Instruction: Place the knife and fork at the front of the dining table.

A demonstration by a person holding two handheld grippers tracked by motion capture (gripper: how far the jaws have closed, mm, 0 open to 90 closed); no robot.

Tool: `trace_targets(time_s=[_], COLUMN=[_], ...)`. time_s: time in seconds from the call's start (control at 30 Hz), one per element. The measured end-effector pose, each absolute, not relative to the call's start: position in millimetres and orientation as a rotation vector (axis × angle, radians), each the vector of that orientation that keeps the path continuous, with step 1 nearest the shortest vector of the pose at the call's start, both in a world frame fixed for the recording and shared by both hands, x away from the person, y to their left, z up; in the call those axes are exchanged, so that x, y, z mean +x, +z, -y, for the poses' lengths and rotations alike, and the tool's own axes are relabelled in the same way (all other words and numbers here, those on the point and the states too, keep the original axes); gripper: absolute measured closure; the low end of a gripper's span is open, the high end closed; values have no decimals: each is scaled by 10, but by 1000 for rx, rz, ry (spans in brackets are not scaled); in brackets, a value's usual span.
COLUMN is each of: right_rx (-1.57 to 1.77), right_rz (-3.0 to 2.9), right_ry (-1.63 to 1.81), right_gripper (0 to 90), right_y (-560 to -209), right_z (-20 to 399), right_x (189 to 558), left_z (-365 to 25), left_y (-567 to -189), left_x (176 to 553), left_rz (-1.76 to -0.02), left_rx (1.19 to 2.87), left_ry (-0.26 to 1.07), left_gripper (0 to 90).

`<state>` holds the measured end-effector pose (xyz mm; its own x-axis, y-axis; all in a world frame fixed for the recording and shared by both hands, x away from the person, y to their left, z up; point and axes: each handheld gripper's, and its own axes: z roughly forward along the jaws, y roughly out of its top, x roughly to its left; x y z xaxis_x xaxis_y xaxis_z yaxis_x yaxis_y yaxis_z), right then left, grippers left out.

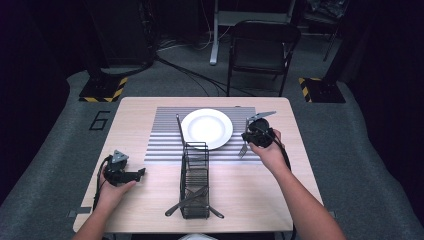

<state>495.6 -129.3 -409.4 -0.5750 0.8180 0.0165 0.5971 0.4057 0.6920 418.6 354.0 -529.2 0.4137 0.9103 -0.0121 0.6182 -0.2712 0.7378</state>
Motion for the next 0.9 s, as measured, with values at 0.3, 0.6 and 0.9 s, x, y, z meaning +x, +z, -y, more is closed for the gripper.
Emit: trace_targets(time_s=[0.3,0.6,0.9], right_rx=[1272,1418,1592], right_rz=[-2352,-2308,-2227], right_ry=[945,968,989], right_gripper=[867,851,849], right_y=[-4215,-4298,-4442], right_z=[1278,1291,1319], right_x=[5132,5436,5656], left_z=[-3540,-3539,-3540], left_y=[-5292,-5292,-5292], left_x=[4186,4185,4186], left_rz=[-1294,-1294,-1294], left_rx=[1997,1997,1998], left_ry=[556,556,556], left_gripper=[113,113,113])
